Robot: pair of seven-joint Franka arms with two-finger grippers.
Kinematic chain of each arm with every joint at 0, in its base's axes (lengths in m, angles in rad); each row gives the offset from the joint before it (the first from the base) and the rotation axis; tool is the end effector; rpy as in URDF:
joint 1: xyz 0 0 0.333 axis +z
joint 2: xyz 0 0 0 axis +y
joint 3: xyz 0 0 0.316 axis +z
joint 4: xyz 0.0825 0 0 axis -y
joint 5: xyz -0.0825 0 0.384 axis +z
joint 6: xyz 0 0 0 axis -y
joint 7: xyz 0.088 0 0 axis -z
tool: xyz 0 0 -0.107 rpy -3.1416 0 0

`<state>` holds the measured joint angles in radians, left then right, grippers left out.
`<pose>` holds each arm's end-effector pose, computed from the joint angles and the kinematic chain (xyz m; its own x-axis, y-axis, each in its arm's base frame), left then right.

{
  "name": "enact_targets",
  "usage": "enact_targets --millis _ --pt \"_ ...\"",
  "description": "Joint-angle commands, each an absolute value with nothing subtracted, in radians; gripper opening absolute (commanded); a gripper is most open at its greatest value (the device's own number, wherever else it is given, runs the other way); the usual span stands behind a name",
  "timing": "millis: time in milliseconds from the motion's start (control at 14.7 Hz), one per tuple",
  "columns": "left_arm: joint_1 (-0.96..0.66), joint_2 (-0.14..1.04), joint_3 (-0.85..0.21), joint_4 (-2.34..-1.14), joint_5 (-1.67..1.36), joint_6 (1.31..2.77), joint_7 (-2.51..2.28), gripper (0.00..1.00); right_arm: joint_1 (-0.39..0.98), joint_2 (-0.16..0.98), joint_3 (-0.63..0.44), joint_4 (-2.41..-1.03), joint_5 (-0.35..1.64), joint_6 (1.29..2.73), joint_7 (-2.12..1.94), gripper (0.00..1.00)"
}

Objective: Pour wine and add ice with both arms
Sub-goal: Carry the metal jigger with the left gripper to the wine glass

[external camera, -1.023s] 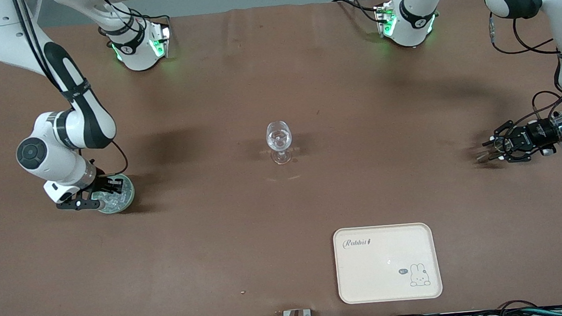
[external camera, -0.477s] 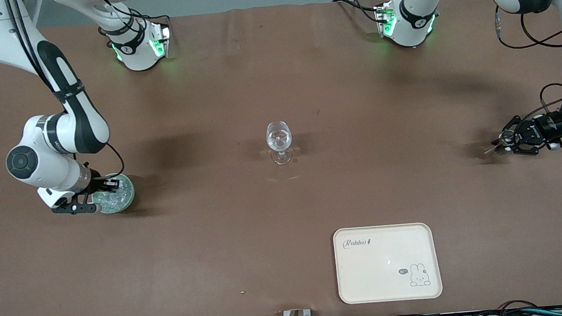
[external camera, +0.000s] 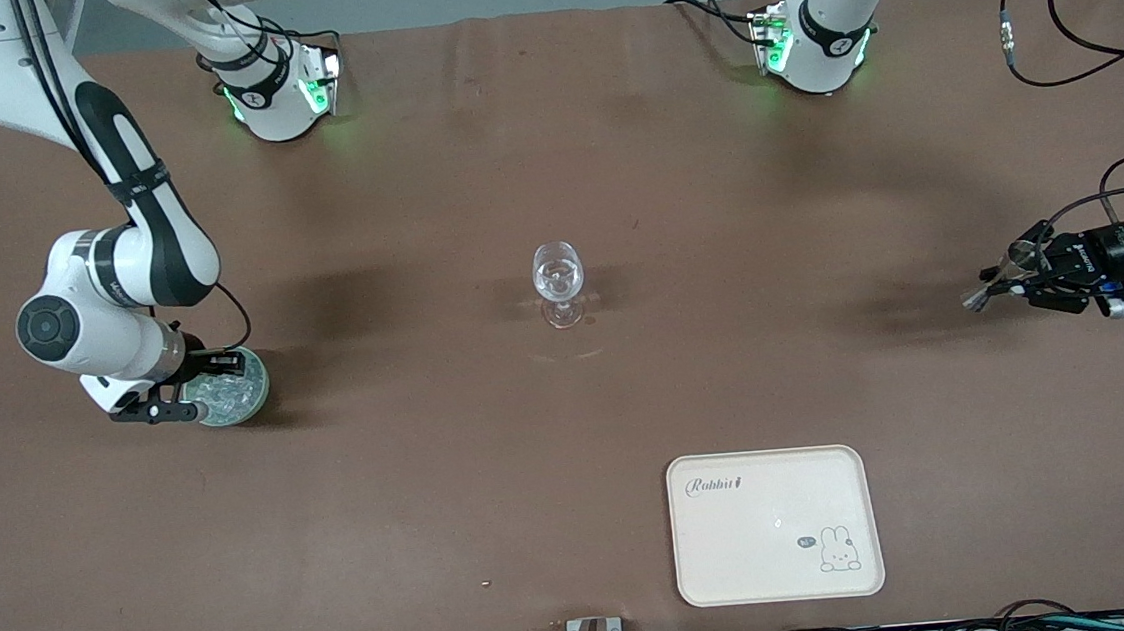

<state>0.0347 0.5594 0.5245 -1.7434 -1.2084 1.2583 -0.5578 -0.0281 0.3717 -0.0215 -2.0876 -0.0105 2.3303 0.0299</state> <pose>0.5722 0.1747 0.2987 0.1422 0.3042 -0.9419 0.9898 -0.0460 0.1346 0.5706 -0.0284 0.2341 0.9892 -0.0713 -0.1282 -0.0696 -0.9974 0.0183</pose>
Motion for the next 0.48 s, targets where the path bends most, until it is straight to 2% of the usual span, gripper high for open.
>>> enact_targets --millis 0,136,409 --pt "0.025 0.448 0.405 -1.737 -1.096 1.279 -0.62 0.0 -0.028 0.365 -0.018 -2.105 -0.014 2.358 0.04 0.51" --pt "0.032 0.398 0.278 -1.703 -1.029 1.319 -0.725 0.0 -0.025 0.365 -0.018 -2.123 -0.014 2.379 0.04 0.51" --pt "0.031 0.342 0.103 -1.704 -0.994 1.414 -0.842 0.01 -0.021 0.38 -0.018 -2.125 -0.014 2.393 0.041 0.49"
